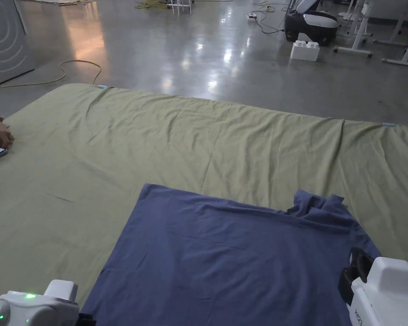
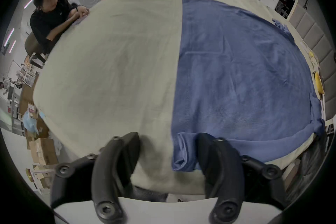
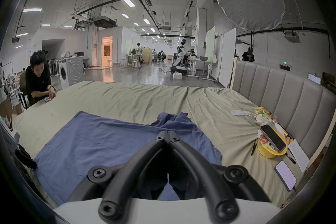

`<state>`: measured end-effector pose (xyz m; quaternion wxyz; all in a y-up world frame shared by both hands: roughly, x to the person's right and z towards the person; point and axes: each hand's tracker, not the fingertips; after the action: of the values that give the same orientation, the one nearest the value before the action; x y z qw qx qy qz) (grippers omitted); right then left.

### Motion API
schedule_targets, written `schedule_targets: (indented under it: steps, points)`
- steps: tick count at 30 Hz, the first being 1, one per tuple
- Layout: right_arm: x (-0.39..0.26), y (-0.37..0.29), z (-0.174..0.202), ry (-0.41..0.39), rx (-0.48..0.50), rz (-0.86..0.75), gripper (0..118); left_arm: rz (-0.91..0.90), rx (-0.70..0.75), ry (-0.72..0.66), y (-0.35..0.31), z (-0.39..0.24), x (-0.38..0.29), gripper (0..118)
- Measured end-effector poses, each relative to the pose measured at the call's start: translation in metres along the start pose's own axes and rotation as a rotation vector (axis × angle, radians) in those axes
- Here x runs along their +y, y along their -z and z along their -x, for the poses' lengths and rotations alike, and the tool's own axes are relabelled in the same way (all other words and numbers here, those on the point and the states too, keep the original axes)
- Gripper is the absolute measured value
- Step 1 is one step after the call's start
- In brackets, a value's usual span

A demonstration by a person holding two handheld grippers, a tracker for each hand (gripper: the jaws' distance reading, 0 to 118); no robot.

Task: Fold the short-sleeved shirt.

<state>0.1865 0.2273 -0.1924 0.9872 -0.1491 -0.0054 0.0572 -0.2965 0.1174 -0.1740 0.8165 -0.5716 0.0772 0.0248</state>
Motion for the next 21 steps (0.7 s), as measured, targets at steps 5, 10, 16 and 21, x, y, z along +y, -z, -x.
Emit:
schedule_targets:
  steps: [5,10,16,21]
  points:
    - [-0.009,-0.007,-0.016,0.006,0.001,0.055,0,-0.044,-0.055,0.006,-0.008,-0.004,-0.004,36]
    - [-0.016,-0.018,-0.041,-0.020,-0.014,0.304,12,-0.047,-0.091,0.008,-0.013,-0.005,-0.004,8]
    - [-0.038,-0.030,-0.070,-0.069,-0.033,0.649,74,-0.073,-0.091,0.021,-0.023,-0.001,-0.006,8]
    - [-0.076,-0.025,-0.079,-0.055,-0.063,0.882,84,-0.098,-0.085,0.032,-0.035,-0.002,-0.004,8]
